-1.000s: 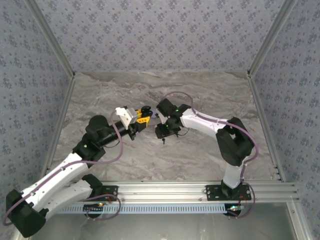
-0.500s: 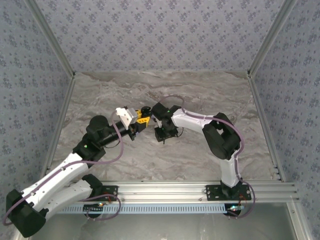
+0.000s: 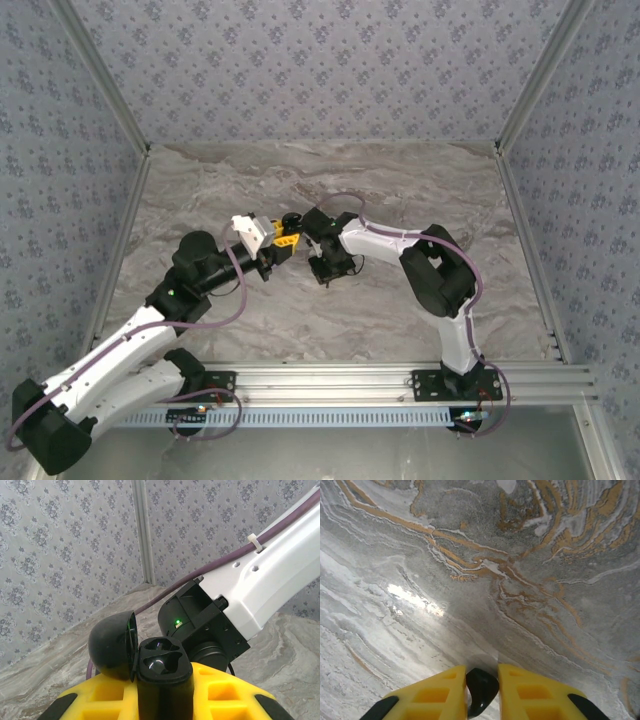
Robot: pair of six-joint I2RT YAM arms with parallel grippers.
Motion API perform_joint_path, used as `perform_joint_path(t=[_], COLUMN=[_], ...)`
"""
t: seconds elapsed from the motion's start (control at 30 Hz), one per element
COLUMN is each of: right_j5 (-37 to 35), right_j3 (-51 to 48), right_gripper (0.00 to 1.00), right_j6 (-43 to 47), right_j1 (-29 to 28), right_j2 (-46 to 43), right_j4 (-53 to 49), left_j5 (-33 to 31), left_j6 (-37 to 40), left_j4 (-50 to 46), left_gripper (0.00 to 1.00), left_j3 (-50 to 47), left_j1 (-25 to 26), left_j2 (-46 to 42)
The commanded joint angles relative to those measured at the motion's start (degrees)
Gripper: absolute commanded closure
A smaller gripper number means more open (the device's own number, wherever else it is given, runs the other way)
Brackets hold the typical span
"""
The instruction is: Insert the wireless bluetooth earbuds into the charging case
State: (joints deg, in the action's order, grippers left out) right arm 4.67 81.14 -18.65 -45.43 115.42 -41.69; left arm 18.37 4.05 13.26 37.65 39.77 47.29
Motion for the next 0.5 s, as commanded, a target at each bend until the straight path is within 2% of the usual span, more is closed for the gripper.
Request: perform_joint_path(t=[0.0,0.2,0.47], right_j5=[-1.48,-2.50,-1.62], right_j3=[0.63,-3.84,-9.22], right_gripper=[0.80,0.81,0.81], right_j6=[-0.20,1.47,7.26], right_j1=[-0.53,0.28,2.99], right_j2=[-0.18,-9.17,-30.97], right_j4=[-1.65,3.29,10.39], left_j5=[-0.54,-0.28,1.21], left_j6=[0.54,0.02,-1.80], left_j4=[0.37,0.95,4.25], left_gripper=[1.00,1.00,1.00], left_j3=[0.03,-0.42,-1.07], left_j1=[0.39,0.38,0.37], left_j2=[-1.23,-1.32,-0.11])
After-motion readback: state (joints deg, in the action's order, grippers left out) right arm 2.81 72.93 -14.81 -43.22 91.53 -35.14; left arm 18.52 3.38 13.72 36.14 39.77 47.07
